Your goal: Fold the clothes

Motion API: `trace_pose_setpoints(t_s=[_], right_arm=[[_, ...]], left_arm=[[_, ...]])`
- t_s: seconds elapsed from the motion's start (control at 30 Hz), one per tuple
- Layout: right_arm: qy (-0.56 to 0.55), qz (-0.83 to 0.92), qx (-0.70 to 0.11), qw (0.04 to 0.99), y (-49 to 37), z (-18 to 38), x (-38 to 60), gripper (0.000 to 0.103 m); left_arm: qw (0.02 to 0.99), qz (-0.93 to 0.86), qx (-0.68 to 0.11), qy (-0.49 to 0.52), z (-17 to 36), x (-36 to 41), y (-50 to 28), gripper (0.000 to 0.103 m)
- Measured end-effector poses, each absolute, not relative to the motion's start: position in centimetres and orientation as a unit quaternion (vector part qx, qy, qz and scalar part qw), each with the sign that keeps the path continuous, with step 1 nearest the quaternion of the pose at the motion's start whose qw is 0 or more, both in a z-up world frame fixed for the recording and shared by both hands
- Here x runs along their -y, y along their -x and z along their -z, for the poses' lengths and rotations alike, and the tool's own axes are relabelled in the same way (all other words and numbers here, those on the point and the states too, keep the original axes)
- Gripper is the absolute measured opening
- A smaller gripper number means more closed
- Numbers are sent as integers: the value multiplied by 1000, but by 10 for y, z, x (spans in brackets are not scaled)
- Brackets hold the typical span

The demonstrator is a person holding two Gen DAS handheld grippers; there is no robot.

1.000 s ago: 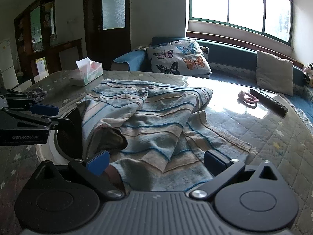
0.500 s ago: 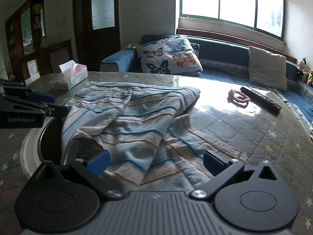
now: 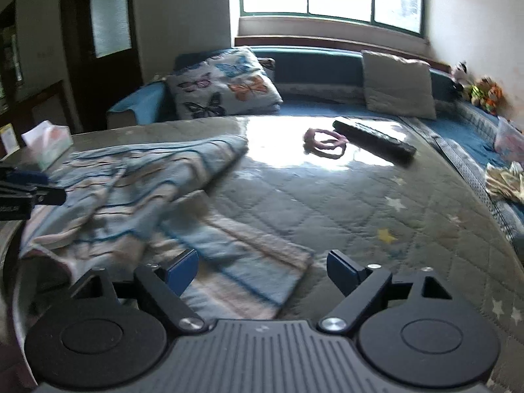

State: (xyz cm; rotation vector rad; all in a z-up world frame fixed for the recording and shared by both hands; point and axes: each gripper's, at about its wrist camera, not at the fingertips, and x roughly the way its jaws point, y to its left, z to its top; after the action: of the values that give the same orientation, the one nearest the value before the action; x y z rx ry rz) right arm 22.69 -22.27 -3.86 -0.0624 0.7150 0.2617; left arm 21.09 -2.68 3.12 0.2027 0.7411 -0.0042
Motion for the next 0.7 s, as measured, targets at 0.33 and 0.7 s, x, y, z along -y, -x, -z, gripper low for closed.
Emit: trace_pose_setpoints(t_s=[0.33, 0.7], right_arm=[[36, -146, -377, 914, -262, 66, 216, 75], [20, -139, -367, 919, -247, 57, 226, 7]], left_arm=[[914, 2, -389, -116, -7, 24, -235, 19], [923, -19, -368, -111, -15, 3, -210, 1]])
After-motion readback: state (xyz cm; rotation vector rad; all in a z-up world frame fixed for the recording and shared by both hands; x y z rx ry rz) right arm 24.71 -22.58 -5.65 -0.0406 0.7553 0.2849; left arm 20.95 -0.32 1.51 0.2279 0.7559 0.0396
